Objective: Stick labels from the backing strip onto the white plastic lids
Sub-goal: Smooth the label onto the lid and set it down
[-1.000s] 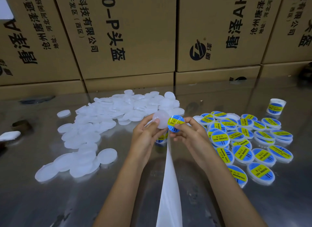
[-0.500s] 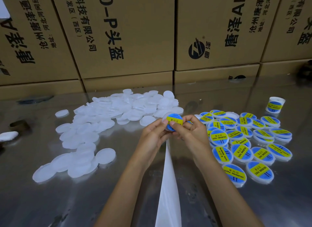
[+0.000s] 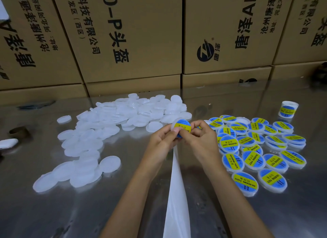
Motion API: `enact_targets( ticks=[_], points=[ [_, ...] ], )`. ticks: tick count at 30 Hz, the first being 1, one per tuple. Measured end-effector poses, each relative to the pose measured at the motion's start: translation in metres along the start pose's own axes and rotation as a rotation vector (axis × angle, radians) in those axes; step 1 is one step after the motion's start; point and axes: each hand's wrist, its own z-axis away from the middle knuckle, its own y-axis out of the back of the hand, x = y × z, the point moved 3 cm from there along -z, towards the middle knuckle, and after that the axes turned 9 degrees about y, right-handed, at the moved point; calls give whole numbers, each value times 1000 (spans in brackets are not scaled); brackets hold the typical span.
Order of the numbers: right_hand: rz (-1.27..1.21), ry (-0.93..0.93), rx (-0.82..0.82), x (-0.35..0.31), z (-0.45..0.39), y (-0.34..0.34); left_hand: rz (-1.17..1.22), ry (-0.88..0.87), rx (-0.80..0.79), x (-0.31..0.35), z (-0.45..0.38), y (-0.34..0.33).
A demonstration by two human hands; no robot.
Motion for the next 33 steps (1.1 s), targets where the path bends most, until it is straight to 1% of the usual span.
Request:
enact_targets(
  ticks=[4, 9, 11, 13, 16, 20, 26, 29, 33],
  points=[
    [104, 37, -8, 3, -1, 0, 98, 24, 13, 3, 1, 1],
    [293, 171, 16, 7, 2, 0, 294, 111, 31, 1, -2, -2],
    [340, 185, 43, 8, 2, 1, 389, 114, 21, 2, -2, -2],
    [404, 181, 51, 9, 1, 3, 419, 104, 4, 2, -1, -2],
    [561, 204, 7, 10, 2, 1, 403, 98, -46, 3, 1, -4],
    [718, 275, 7, 7, 7, -1, 410, 119, -93, 6, 2, -4],
    [733, 320, -3, 2, 9, -4, 307, 93, -119, 5, 2, -3],
    [768, 307, 22, 4, 7, -3, 219, 74, -58, 2, 1, 0],
    [723, 305, -35, 6, 5, -2, 106, 56, -1, 5, 2, 7]
  ],
)
